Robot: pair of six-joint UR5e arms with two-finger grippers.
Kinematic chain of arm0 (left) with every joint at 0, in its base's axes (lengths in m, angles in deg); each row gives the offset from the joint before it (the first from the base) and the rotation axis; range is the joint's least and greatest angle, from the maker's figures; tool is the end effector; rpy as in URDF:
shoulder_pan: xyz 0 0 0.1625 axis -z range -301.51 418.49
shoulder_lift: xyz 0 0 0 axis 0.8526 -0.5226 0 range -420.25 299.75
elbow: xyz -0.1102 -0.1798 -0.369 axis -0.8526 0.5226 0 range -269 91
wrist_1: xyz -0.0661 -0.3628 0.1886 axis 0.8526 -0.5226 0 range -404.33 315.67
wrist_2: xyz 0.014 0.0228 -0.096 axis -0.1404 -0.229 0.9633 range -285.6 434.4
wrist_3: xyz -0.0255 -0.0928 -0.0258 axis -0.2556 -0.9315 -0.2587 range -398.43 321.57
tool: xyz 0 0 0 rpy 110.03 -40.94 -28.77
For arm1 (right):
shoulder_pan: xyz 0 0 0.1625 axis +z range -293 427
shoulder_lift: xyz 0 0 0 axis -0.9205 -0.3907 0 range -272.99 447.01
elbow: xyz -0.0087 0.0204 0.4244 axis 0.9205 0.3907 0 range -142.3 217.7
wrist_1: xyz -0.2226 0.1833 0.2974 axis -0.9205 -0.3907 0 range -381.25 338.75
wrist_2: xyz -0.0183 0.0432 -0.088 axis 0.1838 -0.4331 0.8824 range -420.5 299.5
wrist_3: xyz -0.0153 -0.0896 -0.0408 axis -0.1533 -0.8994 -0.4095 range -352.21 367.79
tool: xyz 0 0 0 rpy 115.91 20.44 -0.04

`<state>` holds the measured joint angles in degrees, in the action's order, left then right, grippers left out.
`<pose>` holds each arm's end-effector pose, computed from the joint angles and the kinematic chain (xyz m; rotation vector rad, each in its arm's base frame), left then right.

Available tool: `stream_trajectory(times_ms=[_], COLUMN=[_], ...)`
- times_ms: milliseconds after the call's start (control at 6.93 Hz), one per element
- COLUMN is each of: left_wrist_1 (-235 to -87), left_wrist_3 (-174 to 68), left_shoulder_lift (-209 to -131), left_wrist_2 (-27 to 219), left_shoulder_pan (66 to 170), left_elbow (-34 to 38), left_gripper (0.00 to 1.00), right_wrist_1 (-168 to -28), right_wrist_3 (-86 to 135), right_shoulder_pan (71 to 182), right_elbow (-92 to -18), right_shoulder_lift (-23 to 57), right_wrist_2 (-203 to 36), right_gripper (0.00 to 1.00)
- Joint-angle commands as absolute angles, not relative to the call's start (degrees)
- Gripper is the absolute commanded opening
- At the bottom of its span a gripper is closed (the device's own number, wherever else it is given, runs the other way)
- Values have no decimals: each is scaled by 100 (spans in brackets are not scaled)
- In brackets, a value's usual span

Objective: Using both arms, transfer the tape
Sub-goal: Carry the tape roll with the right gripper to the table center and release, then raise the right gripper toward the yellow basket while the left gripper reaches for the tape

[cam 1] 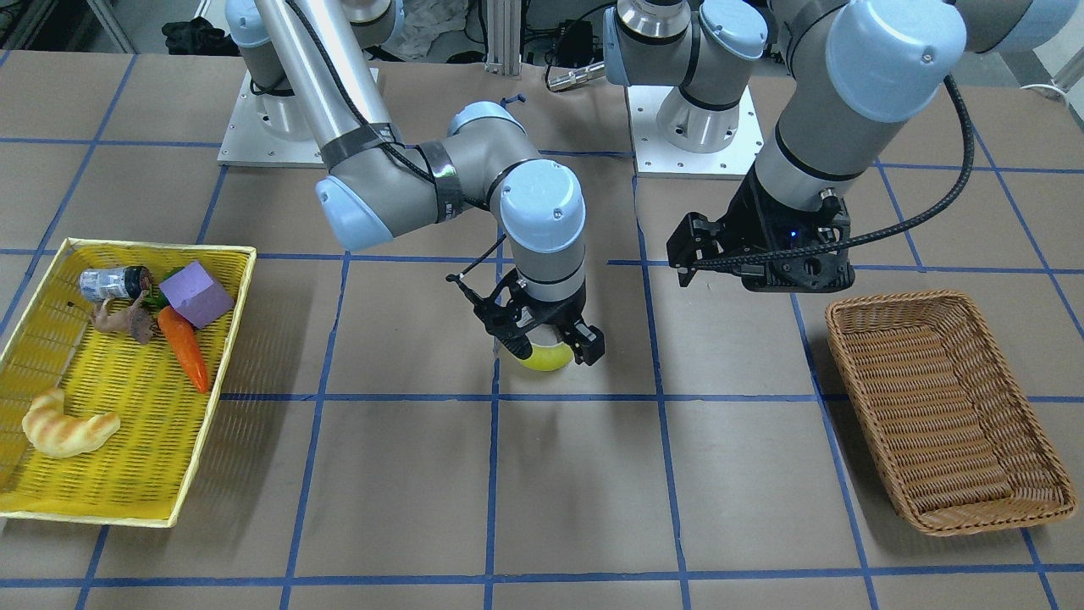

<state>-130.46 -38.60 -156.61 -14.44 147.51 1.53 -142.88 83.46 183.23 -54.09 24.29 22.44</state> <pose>-0.1261 -0.5330 0.4331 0.0324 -3.1197 -0.0818 0.4142 -0.5113 0.2553 1.2622 2.7519 0.1025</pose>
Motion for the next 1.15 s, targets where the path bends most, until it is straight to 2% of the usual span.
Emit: stream_trajectory(times_ms=[0,433,722,866,1010], left_wrist_1=[-13046,-12347,-10761,-9995,-9561], left_wrist_3=[-3938,-4131,-4834,-4870,-4862], left_shoulder_lift=[-15667,-15587,-15728,-15815,-15964], left_wrist_2=[-1420,-736,-751,-743,-743], left_shoulder_pan=[14779,15269,16049,16132,16124], left_elbow=[179,1081,2186,2714,2946], left_gripper=[100,96,97,98,98], right_wrist_1=[-13370,-12736,-12252,-12189,-12154], right_wrist_3=[6992,4013,3358,3311,3232], right_shoulder_pan=[17157,15739,15219,15138,15103], right_elbow=[-5371,-5388,-5424,-5345,-5327], right_shoulder_lift=[1708,1162,932,827,791], right_wrist_2=[2484,3036,3293,3276,3223], right_gripper=[100,100,100,100,100])
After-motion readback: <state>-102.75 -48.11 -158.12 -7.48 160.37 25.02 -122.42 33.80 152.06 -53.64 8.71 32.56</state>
